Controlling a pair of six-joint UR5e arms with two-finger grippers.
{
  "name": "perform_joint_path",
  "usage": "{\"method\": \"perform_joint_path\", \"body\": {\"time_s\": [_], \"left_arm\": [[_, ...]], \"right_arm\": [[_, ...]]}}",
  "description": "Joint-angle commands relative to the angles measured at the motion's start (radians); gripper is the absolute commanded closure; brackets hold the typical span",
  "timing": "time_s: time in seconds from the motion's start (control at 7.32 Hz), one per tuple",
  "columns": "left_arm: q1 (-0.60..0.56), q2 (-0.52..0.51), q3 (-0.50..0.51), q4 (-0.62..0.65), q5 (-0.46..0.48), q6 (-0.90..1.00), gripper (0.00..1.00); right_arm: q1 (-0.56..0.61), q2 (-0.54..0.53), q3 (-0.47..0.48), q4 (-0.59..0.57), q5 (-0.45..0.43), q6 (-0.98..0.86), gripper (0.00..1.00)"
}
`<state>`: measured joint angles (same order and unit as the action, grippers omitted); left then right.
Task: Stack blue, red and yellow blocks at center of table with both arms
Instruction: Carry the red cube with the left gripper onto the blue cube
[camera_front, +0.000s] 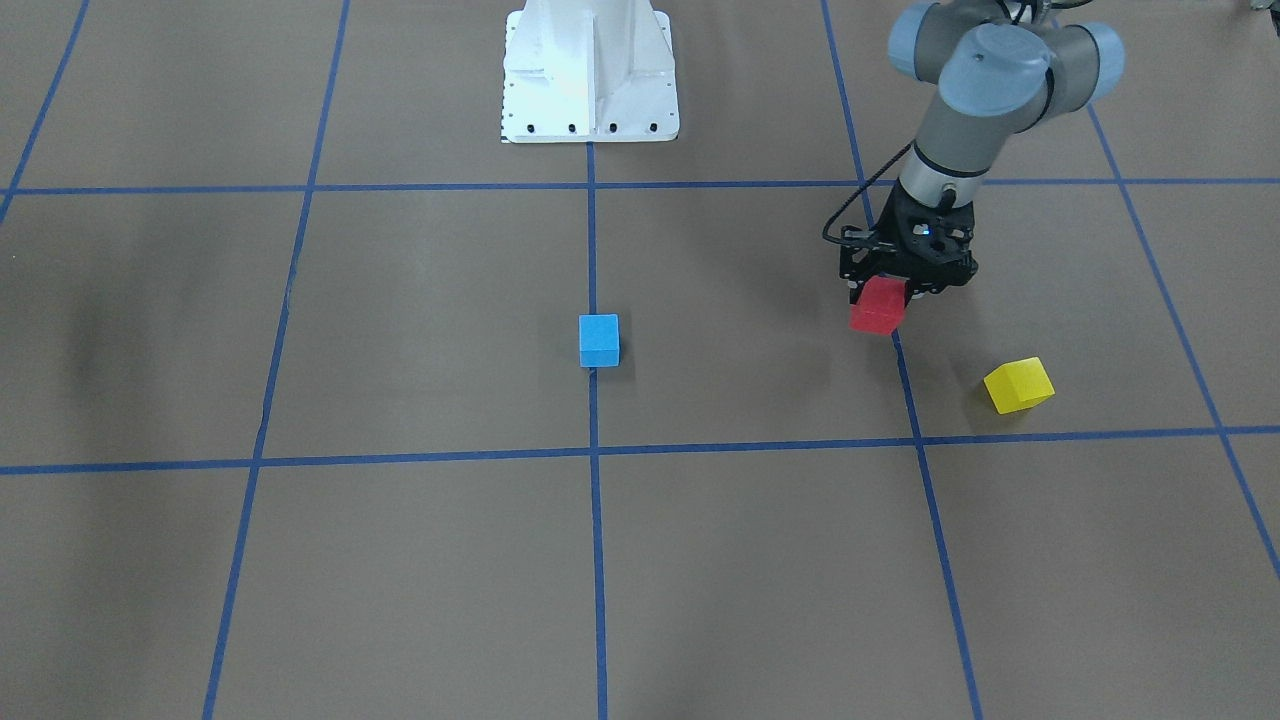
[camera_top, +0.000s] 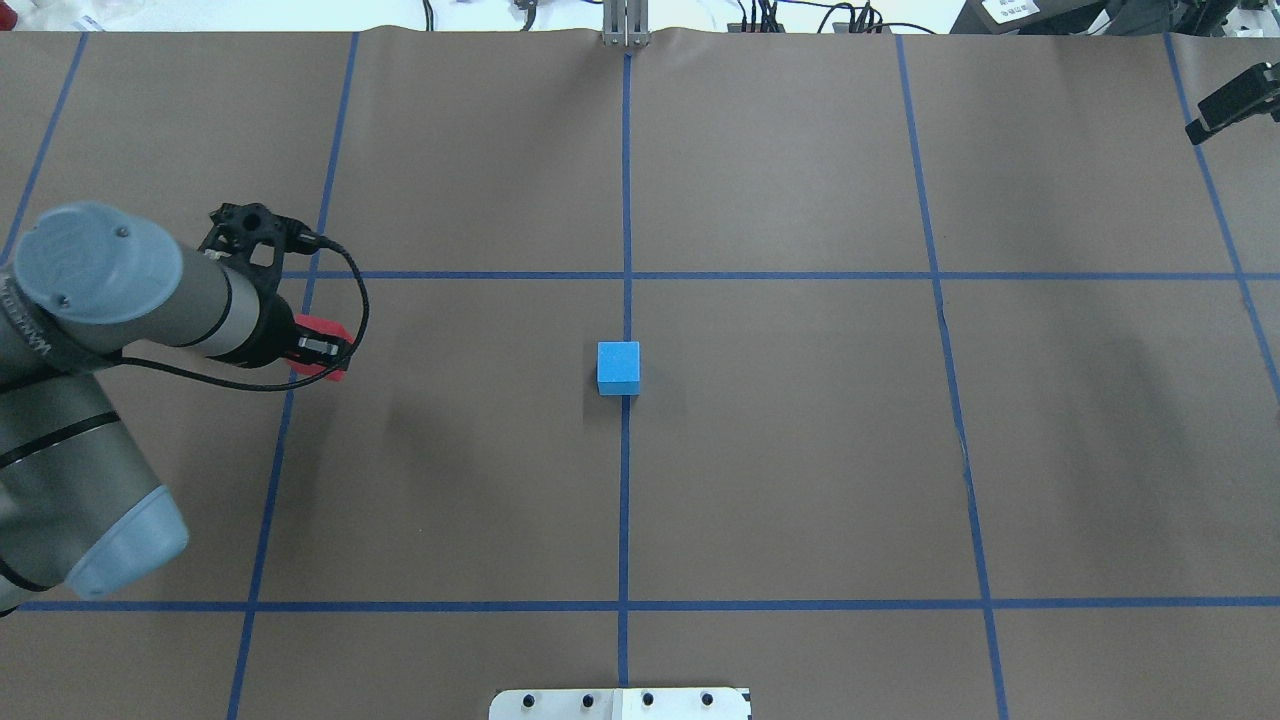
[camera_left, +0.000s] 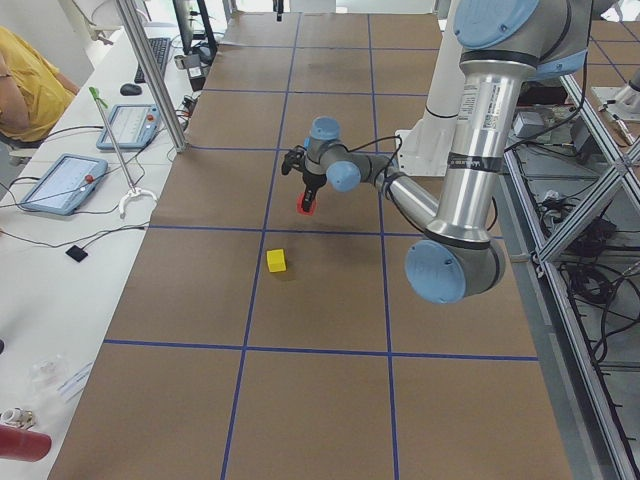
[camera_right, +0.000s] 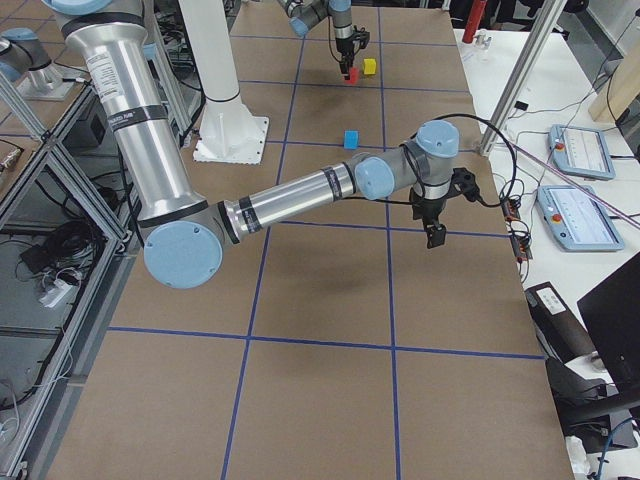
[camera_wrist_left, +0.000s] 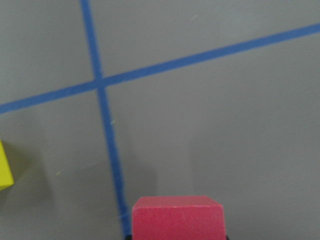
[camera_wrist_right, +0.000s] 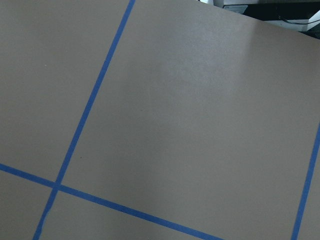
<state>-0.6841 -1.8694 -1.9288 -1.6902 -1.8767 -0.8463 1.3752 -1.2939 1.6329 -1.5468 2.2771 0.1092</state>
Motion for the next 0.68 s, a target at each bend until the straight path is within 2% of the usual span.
{"method": "perform_joint_path", "body": {"time_s": [0.0, 0.41, 0.55], "left_arm": [[0.008, -0.277, 0.049, 0.237, -0.002, -0.064, 1.00], [0.098, -0.529, 0.271, 0.244, 0.014, -0.207, 1.00], [0.151, -0.584, 0.342, 0.235, 0.077, -0.226, 1.00]], "right_arm": [[0.047, -0.083, -0.002, -0.004, -0.002, -0.156, 0.00], [0.128, -0.151, -0.002, -0.009, 0.001, -0.288, 0.00], [0.134, -0.159, -0.002, -0.010, 0.019, -0.287, 0.00]]}}
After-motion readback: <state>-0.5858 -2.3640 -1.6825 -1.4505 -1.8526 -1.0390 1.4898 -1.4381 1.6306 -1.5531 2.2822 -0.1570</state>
